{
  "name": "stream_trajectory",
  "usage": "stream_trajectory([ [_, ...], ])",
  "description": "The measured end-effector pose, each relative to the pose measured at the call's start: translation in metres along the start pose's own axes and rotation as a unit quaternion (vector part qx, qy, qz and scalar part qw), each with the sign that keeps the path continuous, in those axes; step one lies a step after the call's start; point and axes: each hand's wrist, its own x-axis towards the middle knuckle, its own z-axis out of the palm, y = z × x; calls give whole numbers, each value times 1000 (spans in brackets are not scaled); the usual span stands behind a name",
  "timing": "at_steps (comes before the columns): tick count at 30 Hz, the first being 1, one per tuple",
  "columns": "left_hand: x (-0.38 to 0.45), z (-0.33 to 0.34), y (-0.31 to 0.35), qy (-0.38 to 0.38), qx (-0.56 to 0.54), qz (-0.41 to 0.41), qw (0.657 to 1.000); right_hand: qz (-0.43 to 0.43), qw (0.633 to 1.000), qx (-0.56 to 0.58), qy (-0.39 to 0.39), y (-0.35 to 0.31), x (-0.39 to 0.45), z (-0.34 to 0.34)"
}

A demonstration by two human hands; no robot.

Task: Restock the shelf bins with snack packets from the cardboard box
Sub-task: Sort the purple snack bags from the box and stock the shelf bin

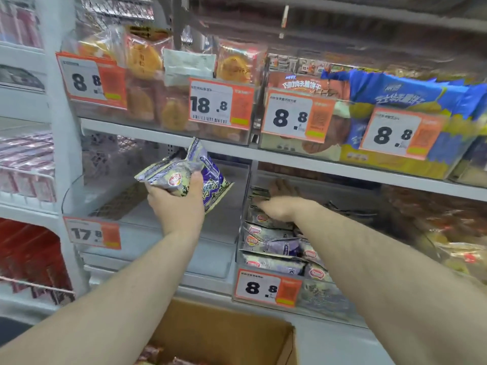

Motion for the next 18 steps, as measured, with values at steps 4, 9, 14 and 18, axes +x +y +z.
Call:
stream_trajectory([
  [4,9,0,-24,-16,-43,25,999,-6,996,-3,-93,-2,6,23],
  [9,4,10,-34,-15,-69,25,997,2,990,-26,-137,-11,11,19],
  [14,-3,5,-32,-12,-37,38,999,-10,984,85,-157,-12,-6,-7],
  [18,-8,6,-29,-28,-13,52,998,-15,993,7,-119,-7,-24,8],
])
